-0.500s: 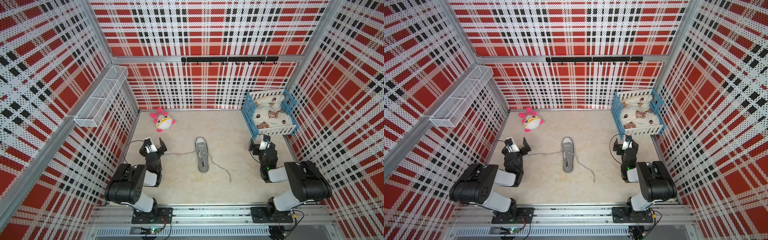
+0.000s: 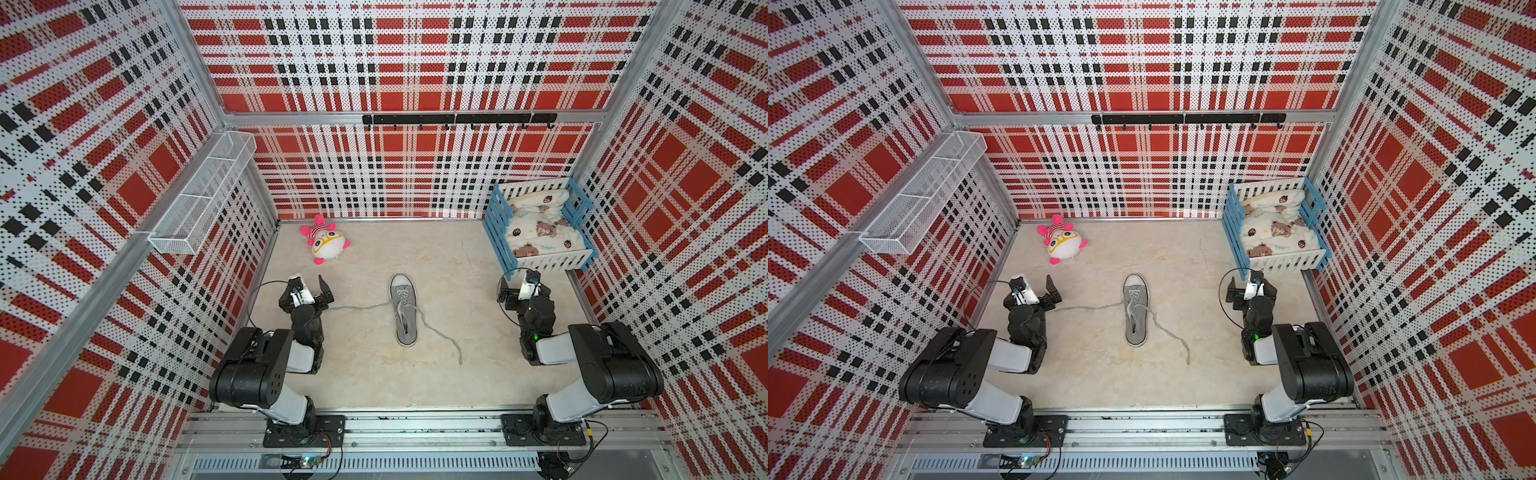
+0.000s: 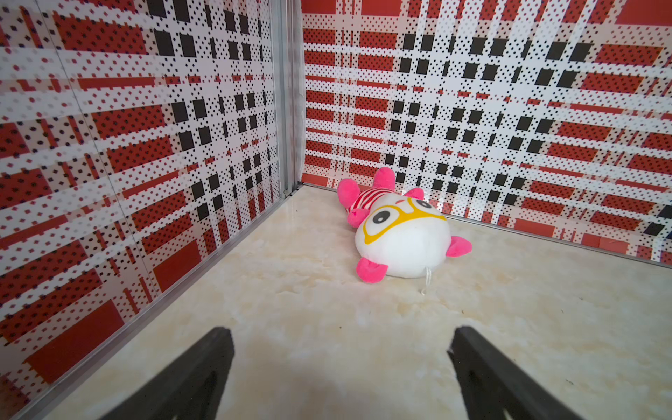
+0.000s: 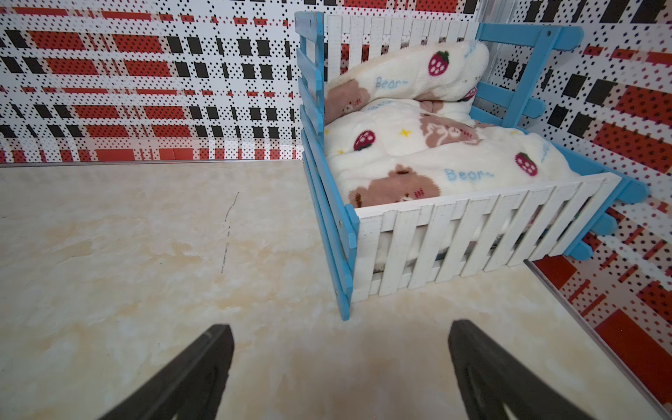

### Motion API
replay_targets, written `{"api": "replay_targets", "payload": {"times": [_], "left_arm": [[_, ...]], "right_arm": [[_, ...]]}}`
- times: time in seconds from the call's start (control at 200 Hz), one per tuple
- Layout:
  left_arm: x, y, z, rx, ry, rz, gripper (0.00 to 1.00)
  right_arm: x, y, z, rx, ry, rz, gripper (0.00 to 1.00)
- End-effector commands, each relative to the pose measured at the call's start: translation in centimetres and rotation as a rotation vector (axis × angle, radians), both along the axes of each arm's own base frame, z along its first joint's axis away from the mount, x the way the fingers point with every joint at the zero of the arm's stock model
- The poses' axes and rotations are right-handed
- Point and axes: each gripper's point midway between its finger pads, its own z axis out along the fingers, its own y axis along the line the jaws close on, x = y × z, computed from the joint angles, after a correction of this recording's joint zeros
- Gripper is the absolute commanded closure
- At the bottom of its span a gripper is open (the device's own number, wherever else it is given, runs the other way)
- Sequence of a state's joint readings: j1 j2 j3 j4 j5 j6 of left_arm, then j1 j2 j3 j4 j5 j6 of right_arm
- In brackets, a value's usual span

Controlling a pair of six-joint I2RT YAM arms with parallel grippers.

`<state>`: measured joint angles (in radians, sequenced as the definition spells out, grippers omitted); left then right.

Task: Tie the shoes
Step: Cross the shoelace with the shoelace.

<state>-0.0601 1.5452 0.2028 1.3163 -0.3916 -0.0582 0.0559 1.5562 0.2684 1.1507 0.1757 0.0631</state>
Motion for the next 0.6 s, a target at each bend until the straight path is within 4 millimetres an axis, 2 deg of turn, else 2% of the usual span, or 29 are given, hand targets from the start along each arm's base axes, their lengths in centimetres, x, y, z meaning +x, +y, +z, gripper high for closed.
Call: {"api": "replay_targets", "payload": {"times": [0.0, 0.09, 0.19, 0.271, 0.371, 0.436, 0.526, 0.596], "left_arm": [[0.4, 0.1, 0.6, 0.006, -0.022, -0.002, 0.01], [0.4, 0.2, 0.7, 0.004, -0.025, -0.003, 0.01], [0.3, 0.3, 0.9, 0.003, -0.032, 0.003, 0.01], [0.7, 0.9, 2.2, -0.006, -0.017, 0.05, 0.01], [1.2, 1.7, 4.2, -0.058, -0.001, 0.097, 0.01], [1.6, 0.9, 5.4, -0.124, -0.026, 0.025, 0.01], [2.2, -1.6, 7.1, -0.22, -0.059, -0.116, 0.01], [2.8, -4.5, 7.5, -0.297, -0.031, -0.217, 0.01]], "right_arm": [[0.5, -0.1, 0.5, -0.004, -0.018, 0.0, 0.0], [0.4, -0.3, 0.6, -0.003, -0.024, -0.008, 0.0], [-0.2, -2.3, 1.0, 0.031, -0.016, -0.135, 0.0], [-0.1, -2.5, 2.8, 0.019, -0.019, -0.147, 0.02], [-1.0, -3.8, 5.6, 0.066, -0.034, -0.229, 0.01], [-1.0, -3.0, 6.9, 0.08, -0.003, -0.184, 0.07], [-0.6, -0.8, 8.3, 0.139, 0.059, -0.069, 0.15], [-0.5, 2.5, 9.3, 0.203, 0.108, 0.072, 0.15]]}}
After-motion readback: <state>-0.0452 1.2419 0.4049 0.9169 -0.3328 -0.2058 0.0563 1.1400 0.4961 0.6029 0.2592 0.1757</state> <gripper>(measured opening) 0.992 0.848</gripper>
